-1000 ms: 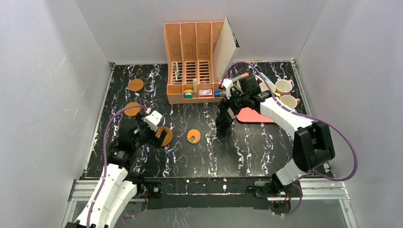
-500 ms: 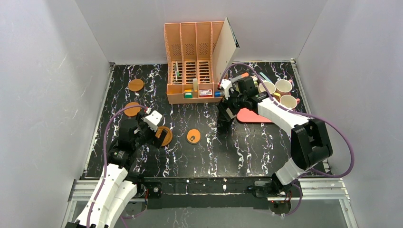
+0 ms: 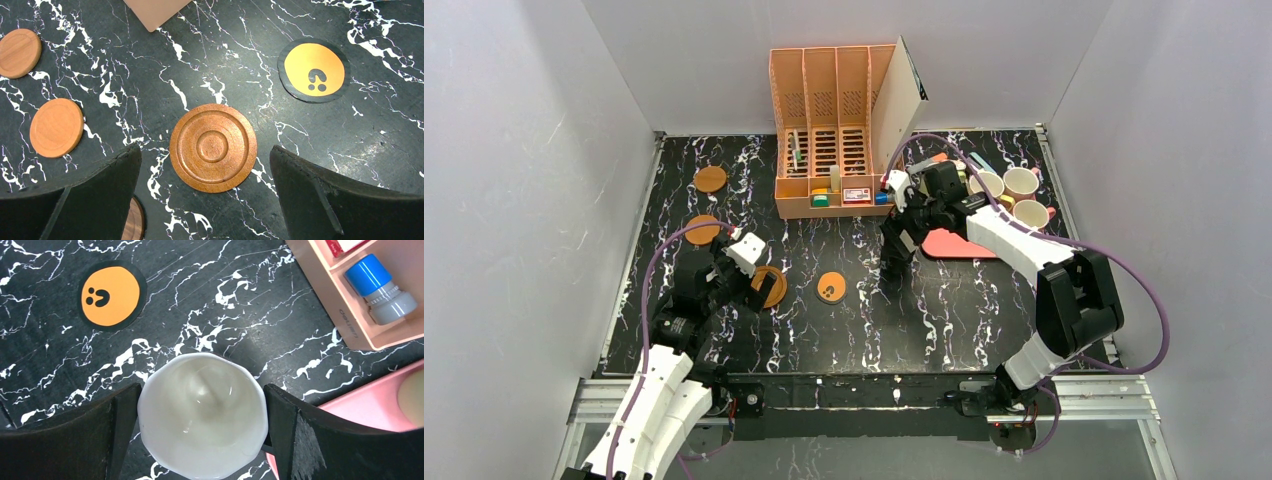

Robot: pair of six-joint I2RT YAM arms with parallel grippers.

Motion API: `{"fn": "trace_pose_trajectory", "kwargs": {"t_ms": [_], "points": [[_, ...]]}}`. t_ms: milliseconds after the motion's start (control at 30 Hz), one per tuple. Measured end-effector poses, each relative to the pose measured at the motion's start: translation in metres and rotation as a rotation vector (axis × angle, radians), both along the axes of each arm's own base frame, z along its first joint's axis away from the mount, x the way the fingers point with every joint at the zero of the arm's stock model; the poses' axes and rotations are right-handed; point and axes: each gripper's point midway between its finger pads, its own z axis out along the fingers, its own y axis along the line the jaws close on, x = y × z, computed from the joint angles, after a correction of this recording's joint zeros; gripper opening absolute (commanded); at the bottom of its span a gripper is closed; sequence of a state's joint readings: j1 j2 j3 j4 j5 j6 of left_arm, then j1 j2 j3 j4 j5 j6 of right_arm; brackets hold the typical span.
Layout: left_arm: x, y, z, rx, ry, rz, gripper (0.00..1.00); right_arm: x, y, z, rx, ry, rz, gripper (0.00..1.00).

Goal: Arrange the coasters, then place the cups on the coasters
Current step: Place the cup at the center of the board.

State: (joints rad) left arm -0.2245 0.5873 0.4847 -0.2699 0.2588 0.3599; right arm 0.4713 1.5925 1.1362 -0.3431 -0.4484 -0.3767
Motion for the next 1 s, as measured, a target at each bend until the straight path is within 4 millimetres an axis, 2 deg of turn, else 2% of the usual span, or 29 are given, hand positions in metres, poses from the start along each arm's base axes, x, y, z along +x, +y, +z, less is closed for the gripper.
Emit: {"fn": "trace_pose_trajectory", "kwargs": {"t_ms": [300,567,733,867,1000], "points": [[0.0,0.0,0.0,0.0,0.0,0.0,0.98,-0.003,-0.006,0.005,0.035,0.031,0.008,0.98],[0.0,0.0,0.0,0.0,0.0,0.001,0.98,-0.011,-0.004,0.031,0.095,-0.005,0.047,0.98],[0.0,0.0,0.0,0.001,0.0,0.001,0.98,-0.012,-0.005,0.037,0.099,-0.033,0.059,0.98],[0.0,0.0,0.0,0.001,0.0,0.001,0.98,-0.008,-0.011,0.042,0.076,-0.093,0.05,0.98],[0.0,0.0,0.0,0.001,0.0,0.001,0.98,0.015,-0.023,0.053,0.034,-0.205,-0.056,0.98]]}}
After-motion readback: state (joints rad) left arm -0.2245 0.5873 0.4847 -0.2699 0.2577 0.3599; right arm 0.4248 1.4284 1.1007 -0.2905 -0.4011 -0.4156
